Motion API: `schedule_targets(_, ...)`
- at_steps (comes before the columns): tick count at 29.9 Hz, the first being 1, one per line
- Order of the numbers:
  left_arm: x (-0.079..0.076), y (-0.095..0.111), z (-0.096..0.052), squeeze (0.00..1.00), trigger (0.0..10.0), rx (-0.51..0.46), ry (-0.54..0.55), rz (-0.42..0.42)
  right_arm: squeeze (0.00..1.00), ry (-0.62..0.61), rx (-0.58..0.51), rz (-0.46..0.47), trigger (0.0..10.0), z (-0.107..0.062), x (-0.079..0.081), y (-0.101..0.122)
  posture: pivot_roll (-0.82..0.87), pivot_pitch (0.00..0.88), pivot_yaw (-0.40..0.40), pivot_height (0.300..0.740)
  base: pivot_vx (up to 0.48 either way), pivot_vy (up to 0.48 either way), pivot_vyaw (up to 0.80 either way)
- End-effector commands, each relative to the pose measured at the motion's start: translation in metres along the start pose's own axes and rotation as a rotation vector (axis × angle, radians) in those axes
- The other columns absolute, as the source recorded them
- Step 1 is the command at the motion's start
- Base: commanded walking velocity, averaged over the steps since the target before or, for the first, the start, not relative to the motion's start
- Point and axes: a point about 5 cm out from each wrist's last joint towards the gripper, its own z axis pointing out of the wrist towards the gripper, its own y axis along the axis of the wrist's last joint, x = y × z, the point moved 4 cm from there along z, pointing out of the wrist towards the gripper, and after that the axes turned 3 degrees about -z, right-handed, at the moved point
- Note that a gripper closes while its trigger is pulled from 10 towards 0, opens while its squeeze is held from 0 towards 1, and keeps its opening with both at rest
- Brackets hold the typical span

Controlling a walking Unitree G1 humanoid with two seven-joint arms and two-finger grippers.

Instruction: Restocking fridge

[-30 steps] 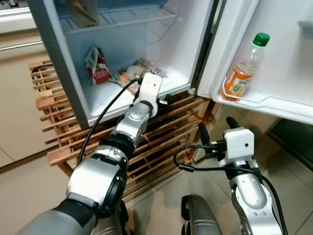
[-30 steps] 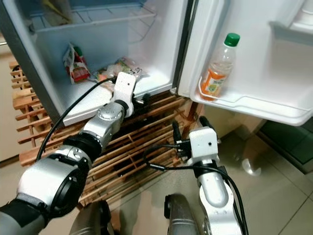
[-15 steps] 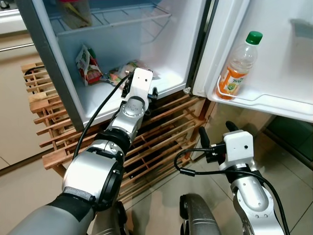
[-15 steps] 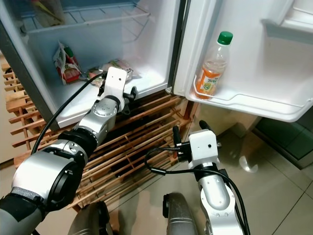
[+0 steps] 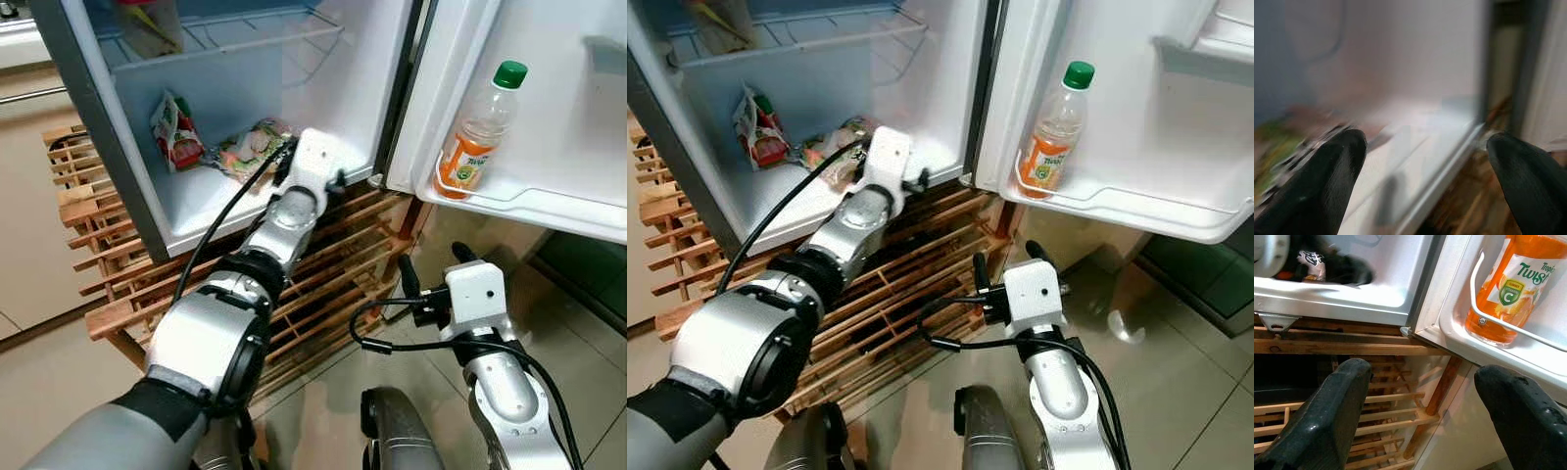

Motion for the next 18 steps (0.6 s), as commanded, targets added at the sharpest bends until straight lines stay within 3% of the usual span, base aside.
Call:
schedule_targets(1, -0.002, 0.009, 0.001, 0.00, 10.0, -0.034, -0.020, 0.017, 0.00, -0.004, 0.000, 0.000, 10.0, 0.002, -0.001, 0.000, -0.29, 0.000, 0.023, 0.625, 0.000, 0.000, 0.00)
schedule_targets(5, 0.007, 0.005, -0.001, 0.00, 10.0, -0.039, 0.002, 0.010, 0.00, 0.002, -0.002, 0.003, 10.0, 0.003, 0.001, 0.000, -0.28, 0.000, 0.016, 0.625, 0.000, 0.000, 0.00)
schedule_targets(6, 0.021, -0.002, -0.003, 0.00, 10.0, -0.028, 0.046, 0.011, 0.00, 0.004, -0.002, 0.004, 10.0, 0.004, 0.001, 0.000, -0.27, 0.000, 0.013, 0.625, 0.000, 0.000, 0.00)
schedule_targets(9, 0.042, -0.009, -0.006, 0.00, 10.0, -0.022, 0.109, 0.015, 0.00, 0.012, -0.003, 0.006, 10.0, 0.006, 0.002, -0.001, -0.26, 0.000, 0.008, 0.625, 0.000, 0.000, 0.00)
schedule_targets(10, 0.054, -0.011, -0.008, 0.00, 10.0, -0.026, 0.143, 0.010, 0.00, 0.018, -0.003, 0.007, 10.0, 0.007, 0.003, -0.002, -0.25, 0.000, 0.003, 0.625, 0.000, 0.000, 0.00)
schedule_targets(11, 0.054, -0.011, -0.008, 0.00, 10.0, -0.026, 0.143, 0.010, 0.00, 0.018, -0.003, 0.007, 10.0, 0.007, 0.003, -0.002, -0.25, 0.000, 0.003, 0.625, 0.000, 0.000, 0.00)
schedule_targets(12, 0.070, -0.009, -0.011, 0.00, 10.0, -0.038, 0.183, 0.002, 0.00, 0.028, -0.006, 0.008, 10.0, 0.009, 0.005, -0.002, -0.24, 0.000, 0.000, 0.625, 0.000, 0.000, 0.00)
schedule_targets(13, 0.075, -0.008, -0.012, 0.00, 10.0, -0.048, 0.192, 0.000, 0.00, 0.032, -0.007, 0.009, 10.0, 0.010, 0.006, -0.002, -0.24, 0.000, -0.001, 0.625, 0.000, 0.000, 0.00)
schedule_targets(18, 0.083, -0.004, -0.018, 0.00, 10.0, -0.068, 0.182, -0.012, 0.00, 0.037, -0.010, 0.009, 10.0, 0.011, 0.007, -0.002, -0.23, 0.000, -0.001, 0.625, 0.000, 0.000, 0.00)
